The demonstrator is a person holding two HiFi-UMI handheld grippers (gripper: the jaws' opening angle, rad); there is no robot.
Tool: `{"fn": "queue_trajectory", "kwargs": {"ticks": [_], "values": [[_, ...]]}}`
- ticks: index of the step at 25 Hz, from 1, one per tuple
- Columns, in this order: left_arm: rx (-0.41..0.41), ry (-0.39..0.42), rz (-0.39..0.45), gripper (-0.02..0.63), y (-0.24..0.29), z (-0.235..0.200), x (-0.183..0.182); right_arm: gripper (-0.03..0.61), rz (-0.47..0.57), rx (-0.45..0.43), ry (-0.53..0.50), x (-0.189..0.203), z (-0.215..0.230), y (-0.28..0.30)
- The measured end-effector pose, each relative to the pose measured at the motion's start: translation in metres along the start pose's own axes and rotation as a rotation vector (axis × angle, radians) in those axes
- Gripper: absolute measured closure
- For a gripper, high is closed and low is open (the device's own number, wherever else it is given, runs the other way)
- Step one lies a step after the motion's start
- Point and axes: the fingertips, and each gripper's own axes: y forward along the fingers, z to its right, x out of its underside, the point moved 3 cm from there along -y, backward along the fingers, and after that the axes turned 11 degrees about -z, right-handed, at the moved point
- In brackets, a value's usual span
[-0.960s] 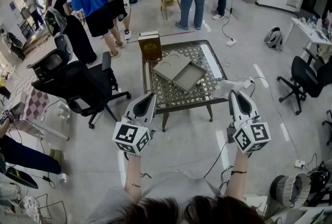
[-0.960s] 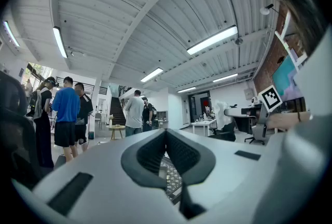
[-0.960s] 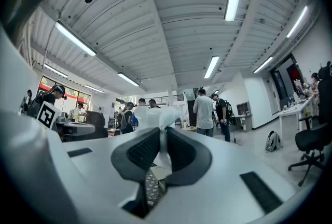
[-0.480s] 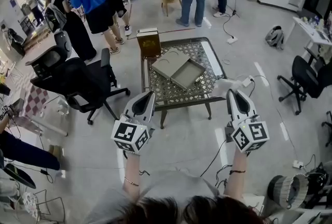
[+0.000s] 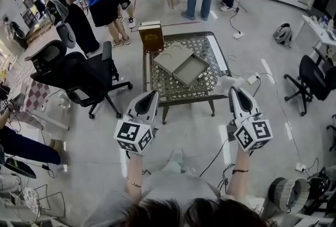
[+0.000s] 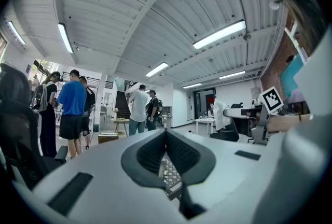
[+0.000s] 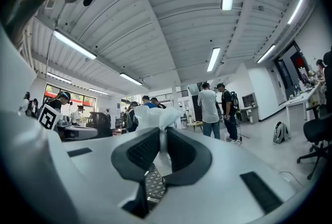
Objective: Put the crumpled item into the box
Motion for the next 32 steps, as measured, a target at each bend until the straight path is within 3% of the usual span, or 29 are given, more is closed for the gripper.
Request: {"fn": "queue_trajectory", "kwargs": {"ticks": [22,32], "values": [[0.080,-0.025,-0.027,0.597,0.122,-0.069,-0.003,0.523,-0.032,0.038,0.019,-0.004,0.048,0.115],[0.133,-0.034,-0.050,0.597,0.152,-0.084,0.003,0.523,-0.052,0.057,0.040,0.004,0.051,0.144]]}}
